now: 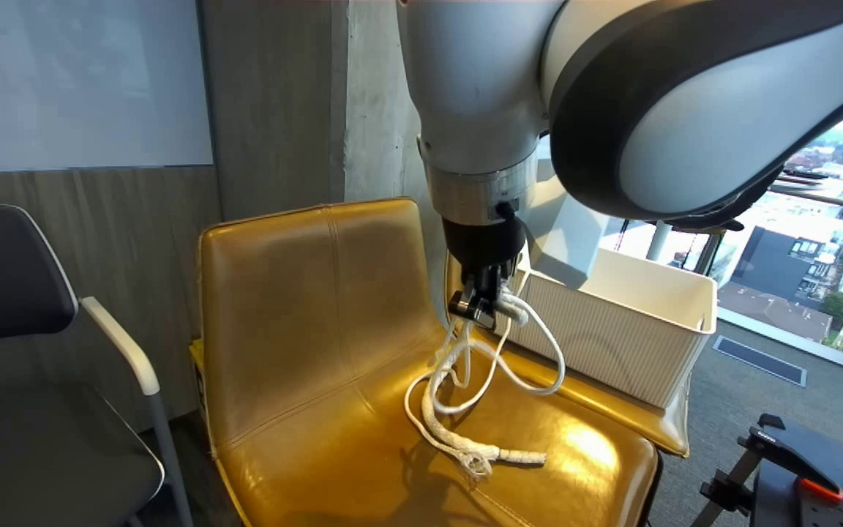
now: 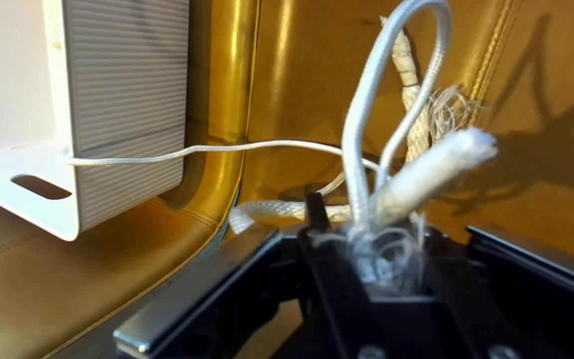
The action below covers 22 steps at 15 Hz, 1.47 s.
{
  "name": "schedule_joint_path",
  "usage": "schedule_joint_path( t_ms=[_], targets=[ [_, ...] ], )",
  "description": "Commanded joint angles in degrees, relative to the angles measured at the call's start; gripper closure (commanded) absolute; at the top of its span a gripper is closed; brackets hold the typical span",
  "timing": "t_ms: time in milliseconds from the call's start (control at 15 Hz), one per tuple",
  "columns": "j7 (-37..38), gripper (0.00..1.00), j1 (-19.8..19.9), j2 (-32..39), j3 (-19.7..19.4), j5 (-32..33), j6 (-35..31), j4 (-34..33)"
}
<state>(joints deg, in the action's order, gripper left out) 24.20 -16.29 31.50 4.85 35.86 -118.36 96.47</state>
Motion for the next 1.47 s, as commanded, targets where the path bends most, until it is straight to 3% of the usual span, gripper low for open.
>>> schedule_joint_path(
  t_ms=[0,333,400,867,1133,1400],
  targets=[
    [-1.14,0.39,-1.41,-0.75,-0.70,-0.84,-1.09,0.39],
    [-5.94,0.03,-1.96,-1.81,-1.29,2.04,-0.78,0.41],
    [-7.82,0.00,-1.61,-1.73,-1.63,3.10,-0.78,0.28],
    [-34.50,0.00,7.78,5.51,-4.08,10.67,-6.82,-5.82],
    [-51.17,0.00,13.36,12.20,-3.11,8.99,-11.62,-11.91],
    [-66.91,0.00,16.48,17.33,-2.12,7.92,-11.64,-16.78]
  ],
)
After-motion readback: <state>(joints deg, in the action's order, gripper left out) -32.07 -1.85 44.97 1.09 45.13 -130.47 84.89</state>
